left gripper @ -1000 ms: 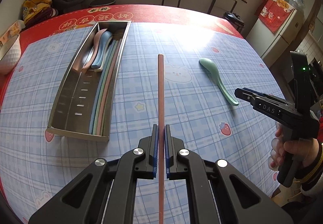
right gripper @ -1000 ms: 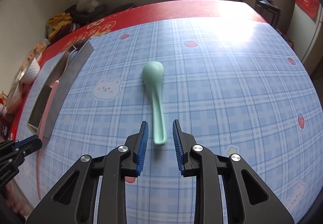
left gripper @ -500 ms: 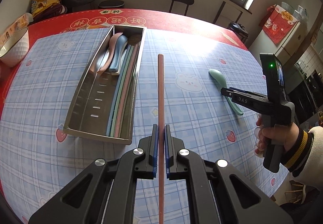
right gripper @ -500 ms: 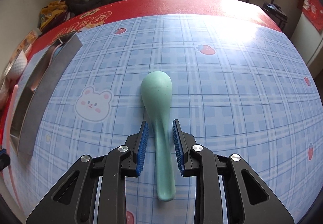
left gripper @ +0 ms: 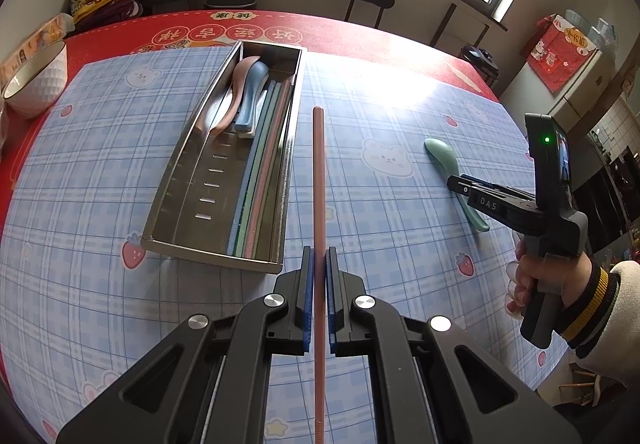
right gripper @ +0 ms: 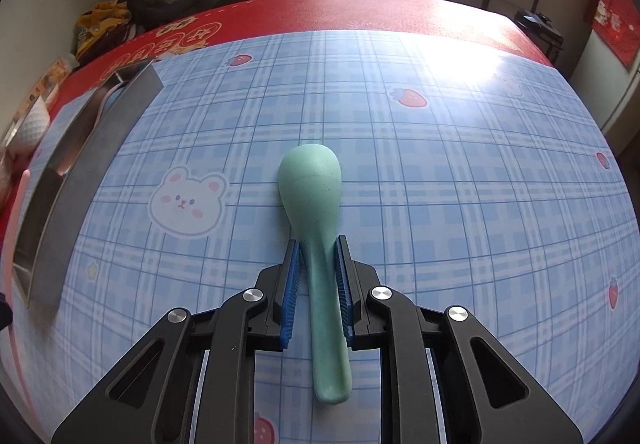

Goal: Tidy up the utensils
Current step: 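Carry the pink chopstick into the tray with the left gripper while the right lifts the green spoon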

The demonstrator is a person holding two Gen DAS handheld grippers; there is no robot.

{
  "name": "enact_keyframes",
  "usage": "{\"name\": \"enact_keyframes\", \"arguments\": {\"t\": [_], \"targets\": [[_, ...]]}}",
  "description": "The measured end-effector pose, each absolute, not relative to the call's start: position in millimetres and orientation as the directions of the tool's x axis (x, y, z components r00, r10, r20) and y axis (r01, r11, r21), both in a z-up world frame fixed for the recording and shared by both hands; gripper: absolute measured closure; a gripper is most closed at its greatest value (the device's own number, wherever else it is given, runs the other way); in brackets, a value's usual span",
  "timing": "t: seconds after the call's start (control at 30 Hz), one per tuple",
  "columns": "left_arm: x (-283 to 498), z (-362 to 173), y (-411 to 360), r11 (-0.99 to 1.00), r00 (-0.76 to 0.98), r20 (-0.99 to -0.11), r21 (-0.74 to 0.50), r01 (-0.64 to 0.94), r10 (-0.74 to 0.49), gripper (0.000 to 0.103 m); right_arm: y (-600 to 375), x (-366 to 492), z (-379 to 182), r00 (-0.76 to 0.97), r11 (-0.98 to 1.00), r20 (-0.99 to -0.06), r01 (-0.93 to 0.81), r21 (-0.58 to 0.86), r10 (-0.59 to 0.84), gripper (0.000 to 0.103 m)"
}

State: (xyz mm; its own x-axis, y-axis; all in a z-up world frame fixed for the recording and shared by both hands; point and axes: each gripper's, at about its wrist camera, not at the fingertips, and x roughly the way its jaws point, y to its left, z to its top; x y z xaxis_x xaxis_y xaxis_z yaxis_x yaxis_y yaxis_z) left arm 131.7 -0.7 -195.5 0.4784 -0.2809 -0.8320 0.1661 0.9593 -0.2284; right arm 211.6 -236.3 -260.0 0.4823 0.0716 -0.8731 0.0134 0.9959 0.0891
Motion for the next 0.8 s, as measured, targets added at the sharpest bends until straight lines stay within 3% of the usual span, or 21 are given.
{"name": "enact_keyframes", "arguments": {"t": [0.8], "targets": [[125.5,-186.4,10.4,0.961,0.483,-0.831,-0.222,0.166,-0.276,0.097,-194.4,163.2,-227.0,0.516,0.966,-0.822,-0.055,0.251,0.242,0.086]]}}
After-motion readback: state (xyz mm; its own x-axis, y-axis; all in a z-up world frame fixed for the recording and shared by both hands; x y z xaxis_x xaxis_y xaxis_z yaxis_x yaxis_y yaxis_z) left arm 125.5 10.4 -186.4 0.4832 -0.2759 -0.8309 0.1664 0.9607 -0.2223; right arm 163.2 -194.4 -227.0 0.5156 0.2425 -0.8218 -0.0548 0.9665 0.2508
